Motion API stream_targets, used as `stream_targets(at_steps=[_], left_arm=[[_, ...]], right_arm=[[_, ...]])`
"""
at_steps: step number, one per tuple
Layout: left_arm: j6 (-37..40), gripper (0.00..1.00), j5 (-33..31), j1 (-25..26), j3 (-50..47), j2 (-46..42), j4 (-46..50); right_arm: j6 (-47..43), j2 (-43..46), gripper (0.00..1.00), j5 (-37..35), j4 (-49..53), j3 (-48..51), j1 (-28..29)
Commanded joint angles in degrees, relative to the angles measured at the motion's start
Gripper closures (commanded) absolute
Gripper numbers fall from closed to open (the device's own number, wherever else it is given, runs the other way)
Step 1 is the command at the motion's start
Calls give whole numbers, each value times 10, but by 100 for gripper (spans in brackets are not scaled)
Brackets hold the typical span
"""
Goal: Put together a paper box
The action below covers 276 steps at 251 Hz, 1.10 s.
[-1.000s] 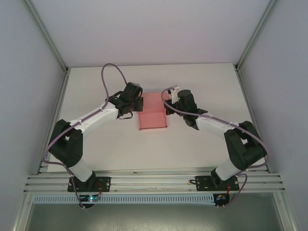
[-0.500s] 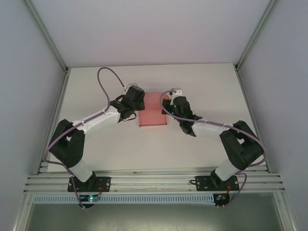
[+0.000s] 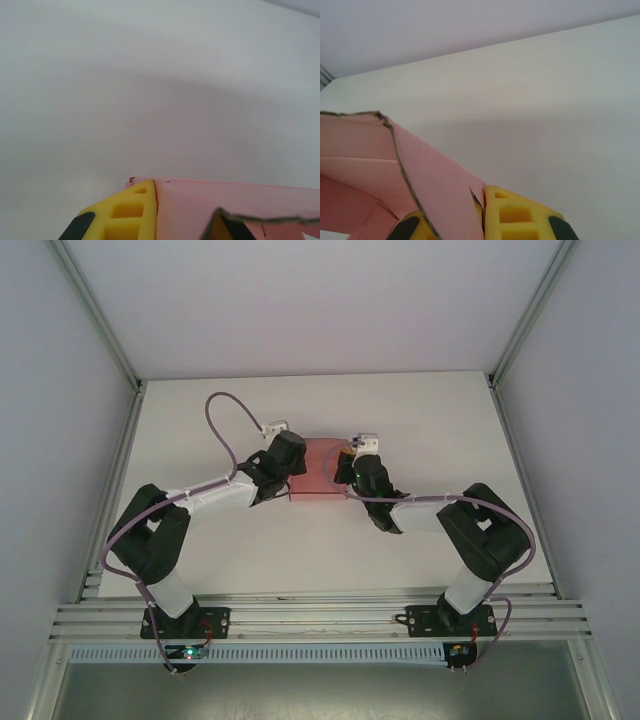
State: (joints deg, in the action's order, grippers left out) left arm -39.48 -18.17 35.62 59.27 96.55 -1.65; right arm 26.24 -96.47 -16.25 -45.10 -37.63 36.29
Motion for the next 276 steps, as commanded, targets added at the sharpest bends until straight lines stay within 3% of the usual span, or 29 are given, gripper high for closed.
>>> stream_targets(at_steps=[1,91,130,230,252,276], left_arm=[[-31,100,21,30,-30,6,-99],[-23,100,-2,89,-169,-35,-204],[0,88,5,100,-163,-58,-169],[6,24,-5,126,-170,-148,-15],[2,0,19,129,-181,-169,5],[-3,0,41,131,-191,-208,31]], right_arm=[[30,-22,99,12,-87,29,20],[-2,-19,100,-115,-139,108,95],[-8,-15,100,-139,-142,124,102],[-35,-51,100,-179,-191,157,126],[-40,-61,100,-184,-214,169,128],[-53,-63,100,-180,-236,180,128]])
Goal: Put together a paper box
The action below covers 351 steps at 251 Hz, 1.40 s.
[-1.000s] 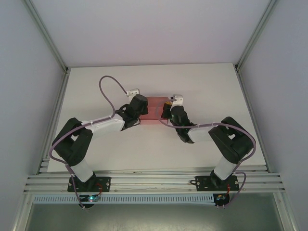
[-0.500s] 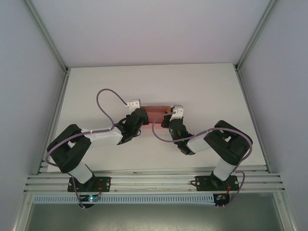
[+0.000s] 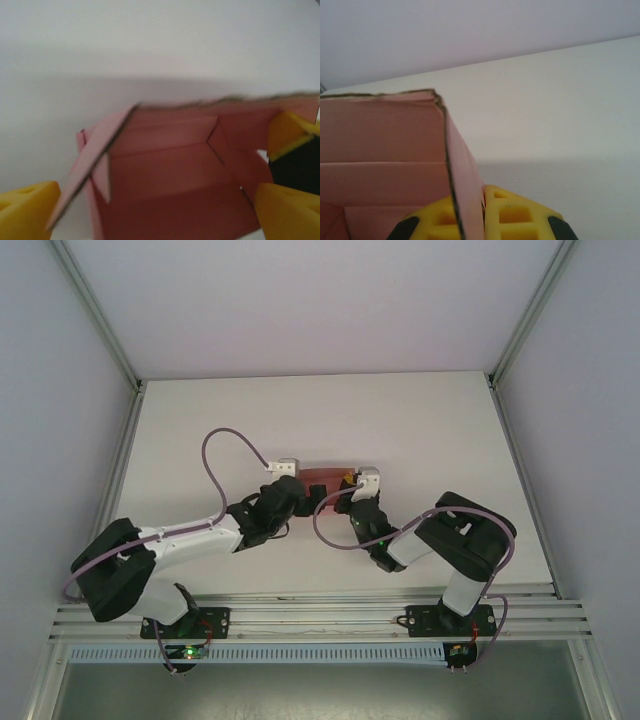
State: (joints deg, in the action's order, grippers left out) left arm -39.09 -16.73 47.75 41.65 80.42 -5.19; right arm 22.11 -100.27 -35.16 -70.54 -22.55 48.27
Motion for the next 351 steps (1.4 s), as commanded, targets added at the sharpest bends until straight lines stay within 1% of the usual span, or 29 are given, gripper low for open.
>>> stream_targets(at_steps=[1,45,76,89,105,128,145,157,177,188,198,232,272,295,327,351], left_arm=[[-8,0,27,10,-16,-48,67],[-21,0,60,11,-49,-156,102],[-67,0,29,9,-43,-230,182],[-84,0,17,9,-30,-251,219],[-104,0,11,-3,-11,-267,260],[-114,0,35,-45,9,-268,291],[-124,0,90,-111,14,-252,298],[-136,0,147,-161,7,-235,279],[-164,0,252,-230,-12,-198,203],[-176,0,305,-251,-17,-170,153],[-185,0,327,-259,-12,-144,127],[-205,0,362,-260,6,-66,87],[-263,0,409,-259,-39,-16,-13],[-287,0,414,-257,-70,-4,-57],[-300,0,403,-248,-96,-6,-72],[-303,3,393,-237,-108,-11,-77]], right_arm=[[-12,-25,100,10,18,29,8],[-37,-23,100,10,11,34,18],[-65,-13,100,6,22,29,26],[-68,-6,100,5,38,23,28],[-72,-3,100,15,49,17,29],[-76,-8,100,18,49,11,33],[-80,-14,100,12,47,8,38],[-84,-17,100,8,41,9,40],[-92,-23,100,5,29,11,45],[-95,-25,100,4,26,11,47],[-96,-28,100,1,25,10,49],[-99,-33,98,-5,23,7,57],[-117,-33,98,-25,27,0,73],[-120,-35,96,-33,28,-2,79],[-121,-35,92,-41,34,-5,87],[-119,-24,90,-43,62,-12,96]])
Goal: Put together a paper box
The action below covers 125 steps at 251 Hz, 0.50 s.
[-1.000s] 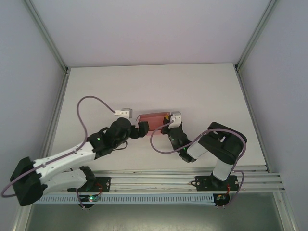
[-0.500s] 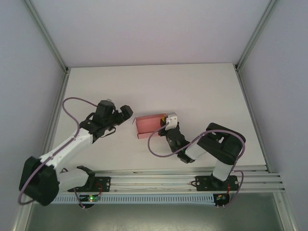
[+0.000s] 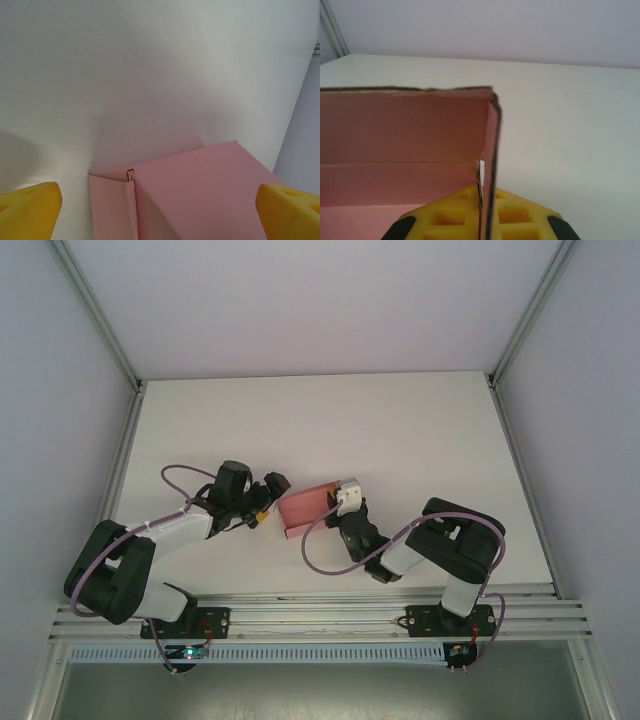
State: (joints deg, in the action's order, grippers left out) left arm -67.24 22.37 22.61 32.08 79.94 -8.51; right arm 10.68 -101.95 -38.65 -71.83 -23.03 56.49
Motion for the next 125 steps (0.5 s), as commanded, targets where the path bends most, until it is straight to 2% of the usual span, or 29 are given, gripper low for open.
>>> stream_targets(at_steps=[1,24,52,73,105,125], left_arm=[[-21,3,1,15,-13,-7,-44],[-15,7,-7,25,-14,-14,-40],[4,11,-17,27,-5,-23,-18],[11,12,-28,28,-5,-33,-6],[22,14,-42,30,-10,-47,4],[25,16,-44,35,-16,-47,-4]], right_arm=[[-4,-7,90,-11,77,-8,15],[-1,10,83,-12,113,-17,24],[3,31,80,-20,145,-22,31],[14,46,69,-19,167,-21,31],[38,73,62,4,208,-13,32],[59,97,53,22,240,-3,32]])
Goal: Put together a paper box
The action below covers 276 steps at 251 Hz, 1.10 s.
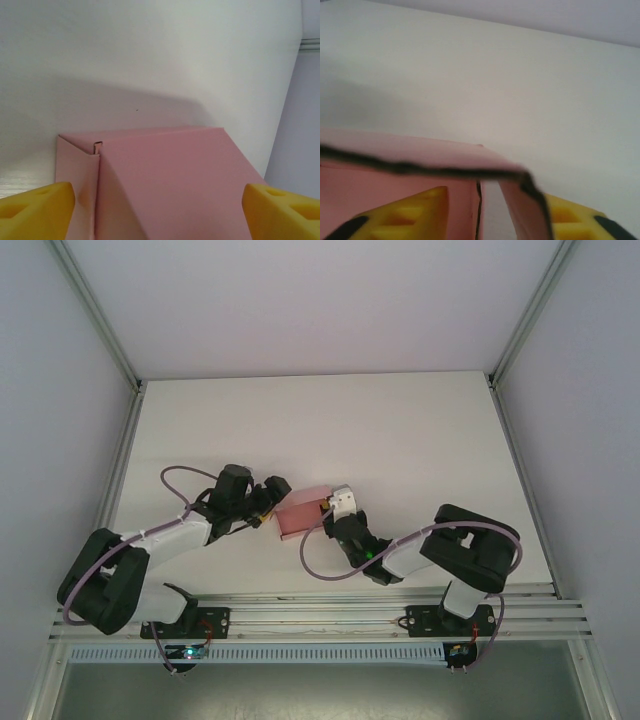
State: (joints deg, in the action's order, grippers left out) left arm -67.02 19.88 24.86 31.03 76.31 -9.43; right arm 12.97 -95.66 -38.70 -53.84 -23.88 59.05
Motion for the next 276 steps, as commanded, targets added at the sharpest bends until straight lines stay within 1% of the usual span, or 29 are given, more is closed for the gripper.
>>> stream_targets(at_steps=[1,21,35,57,73,89,97,119,151,164,178,195,210,227,257,276], left_arm=[[22,17,-19,12,-6,-11,5],[23,19,-20,17,-11,-4,-7],[23,21,-21,20,-14,3,-12],[24,24,-20,21,-15,14,-20],[26,25,-18,22,-15,21,-23],[30,26,-23,22,-15,24,-22],[30,27,-24,22,-16,27,-23],[32,28,-26,23,-19,35,-31],[34,30,-17,24,-17,52,-47],[38,30,-16,24,-14,58,-48],[40,31,-14,24,-11,63,-48],[43,31,-13,25,-11,68,-51],[45,31,-11,25,-8,72,-52],[49,32,-9,26,-6,79,-55],[60,36,2,25,2,94,-57],[69,37,13,26,5,103,-62]], right_arm=[[37,36,52,23,63,5,6],[56,65,42,33,110,12,5],[62,88,39,45,156,12,5],[82,119,28,75,238,7,6],[90,139,18,110,279,10,6],[109,164,10,130,316,16,6],[118,179,2,136,330,21,6],[134,232,2,154,345,43,7],[136,345,2,183,398,48,6],[135,390,2,174,422,42,7],[128,430,2,161,424,40,5],[115,456,2,158,426,30,-8],[107,455,2,172,440,10,-33],[104,430,2,195,454,-18,-63],[110,345,2,224,439,-58,-105],[101,283,2,279,426,-84,-137]])
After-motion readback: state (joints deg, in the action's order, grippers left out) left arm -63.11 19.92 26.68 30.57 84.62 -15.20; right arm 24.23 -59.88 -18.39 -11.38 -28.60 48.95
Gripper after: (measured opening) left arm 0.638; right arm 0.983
